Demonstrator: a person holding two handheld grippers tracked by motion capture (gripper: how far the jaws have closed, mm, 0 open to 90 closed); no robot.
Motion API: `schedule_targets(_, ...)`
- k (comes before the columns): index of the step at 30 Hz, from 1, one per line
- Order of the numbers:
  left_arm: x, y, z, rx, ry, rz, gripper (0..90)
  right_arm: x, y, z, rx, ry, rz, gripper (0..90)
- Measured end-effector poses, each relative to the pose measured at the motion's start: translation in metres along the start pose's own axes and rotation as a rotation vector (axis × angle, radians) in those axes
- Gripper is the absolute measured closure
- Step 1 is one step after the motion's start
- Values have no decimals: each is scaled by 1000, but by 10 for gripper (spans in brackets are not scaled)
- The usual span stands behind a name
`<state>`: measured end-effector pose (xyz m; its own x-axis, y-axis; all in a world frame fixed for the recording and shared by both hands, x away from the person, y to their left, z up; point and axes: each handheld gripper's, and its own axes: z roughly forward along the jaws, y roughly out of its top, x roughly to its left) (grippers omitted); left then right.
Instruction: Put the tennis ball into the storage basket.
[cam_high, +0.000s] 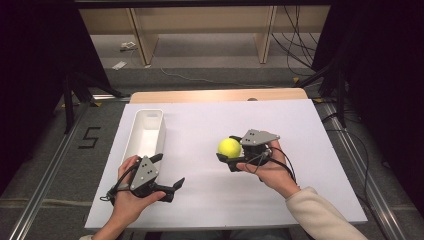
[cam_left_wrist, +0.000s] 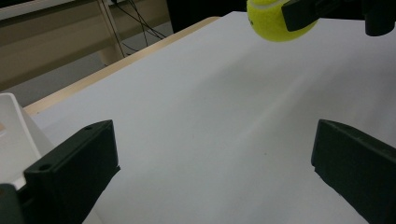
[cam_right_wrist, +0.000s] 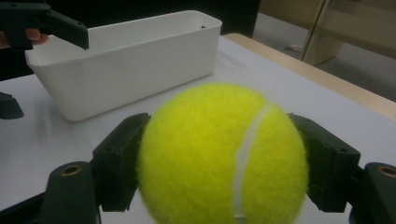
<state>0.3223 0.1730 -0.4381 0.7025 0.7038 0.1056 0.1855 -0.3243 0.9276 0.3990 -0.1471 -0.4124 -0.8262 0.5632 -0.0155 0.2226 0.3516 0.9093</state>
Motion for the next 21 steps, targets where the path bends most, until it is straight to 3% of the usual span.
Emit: schedule_targets(21, 0, 1, -1, -4, -2, 10, 4, -1, 10, 10, -14, 1, 0, 259)
